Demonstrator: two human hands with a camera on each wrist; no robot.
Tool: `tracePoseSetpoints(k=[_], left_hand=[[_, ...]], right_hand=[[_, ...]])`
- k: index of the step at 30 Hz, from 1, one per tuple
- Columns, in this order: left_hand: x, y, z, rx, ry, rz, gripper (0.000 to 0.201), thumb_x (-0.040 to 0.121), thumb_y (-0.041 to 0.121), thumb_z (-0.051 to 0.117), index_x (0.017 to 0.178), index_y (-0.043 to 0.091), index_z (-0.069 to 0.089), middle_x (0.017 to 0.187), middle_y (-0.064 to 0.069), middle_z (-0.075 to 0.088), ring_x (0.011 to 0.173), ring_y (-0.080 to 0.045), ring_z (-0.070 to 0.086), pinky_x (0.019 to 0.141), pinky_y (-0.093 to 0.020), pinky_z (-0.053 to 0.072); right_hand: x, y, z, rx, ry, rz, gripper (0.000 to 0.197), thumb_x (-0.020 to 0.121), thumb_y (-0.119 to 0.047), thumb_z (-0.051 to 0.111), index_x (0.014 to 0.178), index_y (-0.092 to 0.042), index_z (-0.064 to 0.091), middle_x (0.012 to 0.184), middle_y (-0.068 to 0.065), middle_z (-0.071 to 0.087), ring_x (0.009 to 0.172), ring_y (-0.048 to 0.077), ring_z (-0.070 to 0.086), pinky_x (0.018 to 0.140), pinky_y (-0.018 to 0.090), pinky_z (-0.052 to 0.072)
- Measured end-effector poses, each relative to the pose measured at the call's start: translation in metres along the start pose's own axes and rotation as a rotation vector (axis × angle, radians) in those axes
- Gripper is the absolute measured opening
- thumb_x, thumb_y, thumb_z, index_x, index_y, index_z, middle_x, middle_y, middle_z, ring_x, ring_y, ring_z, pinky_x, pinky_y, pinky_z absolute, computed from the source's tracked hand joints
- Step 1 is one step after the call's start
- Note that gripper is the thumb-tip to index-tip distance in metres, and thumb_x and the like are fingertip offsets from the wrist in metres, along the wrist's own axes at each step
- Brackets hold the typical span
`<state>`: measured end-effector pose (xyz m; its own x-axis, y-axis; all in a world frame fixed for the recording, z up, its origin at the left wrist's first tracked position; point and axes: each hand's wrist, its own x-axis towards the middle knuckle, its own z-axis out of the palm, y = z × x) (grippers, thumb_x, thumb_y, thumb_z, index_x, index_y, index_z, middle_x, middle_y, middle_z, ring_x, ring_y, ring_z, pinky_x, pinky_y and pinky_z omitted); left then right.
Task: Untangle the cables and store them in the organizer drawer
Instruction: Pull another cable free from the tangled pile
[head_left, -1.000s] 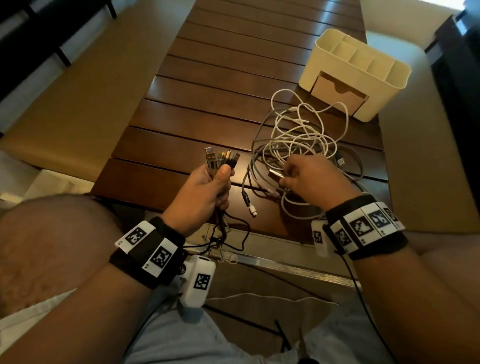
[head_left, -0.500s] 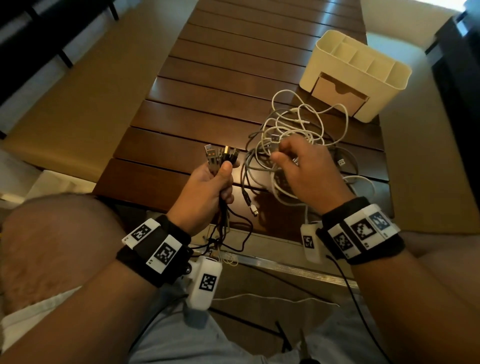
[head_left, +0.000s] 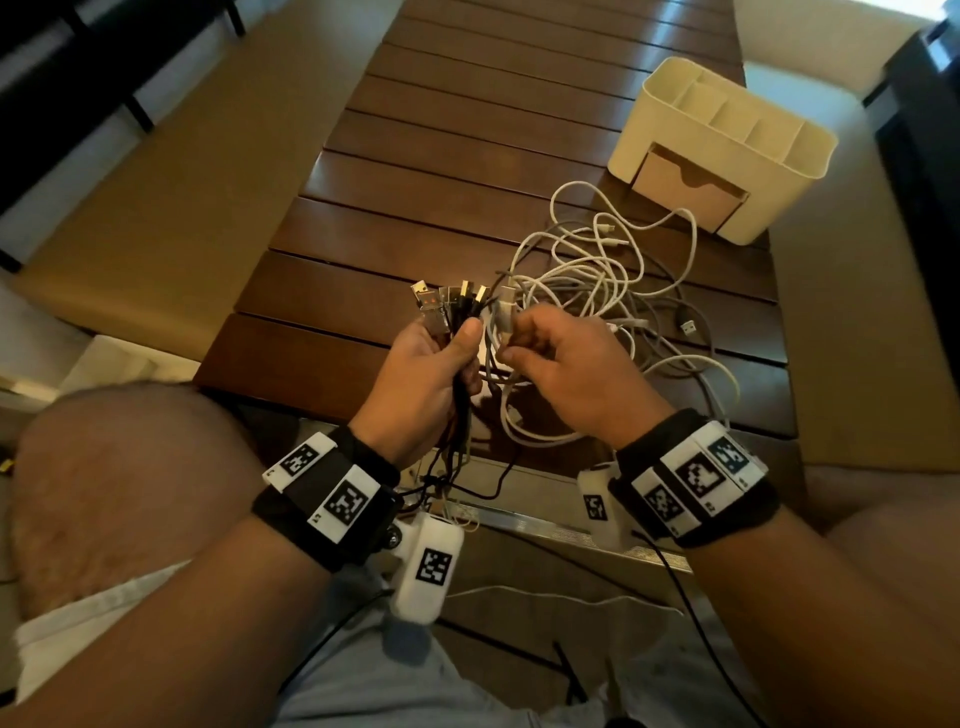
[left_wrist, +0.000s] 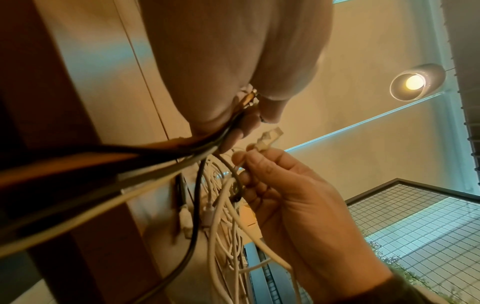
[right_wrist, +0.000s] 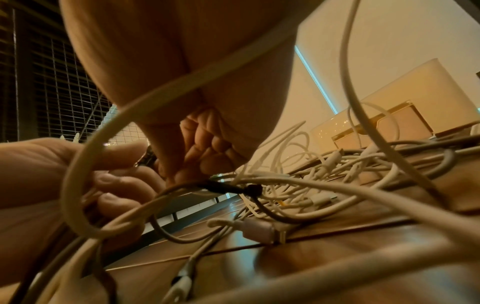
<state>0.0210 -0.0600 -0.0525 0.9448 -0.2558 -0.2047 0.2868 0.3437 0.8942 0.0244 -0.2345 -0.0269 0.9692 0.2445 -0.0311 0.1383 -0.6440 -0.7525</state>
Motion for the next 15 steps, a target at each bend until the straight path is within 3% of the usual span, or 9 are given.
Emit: tracePoseSetpoints(k=[3,6,8,11,15], left_hand=[[-0.005,0.004,0.008,0.05,-0.038,0.024,0.014,0.098,0.013,0.053,0.11,0.008,0.058,0.076,0.01,0.066,0.066,-0.003,0.058,0.062,-0.02,0.048],[-0.009,0.007,0.013,0.073,-0.076,0.05,0.015,0.099,-0.002,0.046,0.101,0.008,0.058,0.077,0.01,0.072,0.067,0.0,0.065,0.061,-0.015,0.051],[-0.009,0.008,0.013,0.088,-0.087,0.066,0.016,0.099,-0.004,0.046,0.098,0.009,0.057,0.076,0.01,0.072,0.067,0.0,0.066,0.062,-0.014,0.05],[-0.009,0.008,0.013,0.078,-0.089,0.065,0.015,0.097,-0.004,0.049,0.098,0.008,0.057,0.076,0.011,0.072,0.069,0.0,0.066,0.062,-0.014,0.051],[-0.009,0.007,0.014,0.133,-0.101,0.105,0.017,0.092,-0.007,0.056,0.101,0.007,0.06,0.082,0.008,0.073,0.079,-0.001,0.068,0.067,-0.014,0.051]], right_hand=[[-0.002,-0.002,0.004,0.017,0.017,-0.06,0.012,0.094,-0.015,0.066,0.105,-0.02,0.066,0.088,-0.017,0.064,0.083,-0.002,0.064,0.073,0.011,0.05],[-0.002,-0.002,0.008,0.014,0.056,-0.105,0.009,0.094,-0.016,0.066,0.102,-0.017,0.066,0.087,-0.009,0.067,0.079,0.002,0.065,0.068,0.017,0.053],[-0.002,-0.002,0.01,-0.005,0.082,-0.122,0.008,0.093,-0.017,0.067,0.099,-0.014,0.067,0.083,-0.004,0.068,0.073,0.007,0.065,0.063,0.026,0.055],[-0.003,-0.002,0.01,-0.017,0.12,-0.147,0.005,0.091,-0.016,0.069,0.094,-0.013,0.066,0.077,-0.006,0.065,0.066,0.005,0.062,0.058,0.026,0.053],[-0.004,-0.002,0.008,-0.022,0.119,-0.166,0.008,0.091,-0.018,0.067,0.094,-0.01,0.068,0.078,0.002,0.069,0.064,0.013,0.065,0.059,0.039,0.056]])
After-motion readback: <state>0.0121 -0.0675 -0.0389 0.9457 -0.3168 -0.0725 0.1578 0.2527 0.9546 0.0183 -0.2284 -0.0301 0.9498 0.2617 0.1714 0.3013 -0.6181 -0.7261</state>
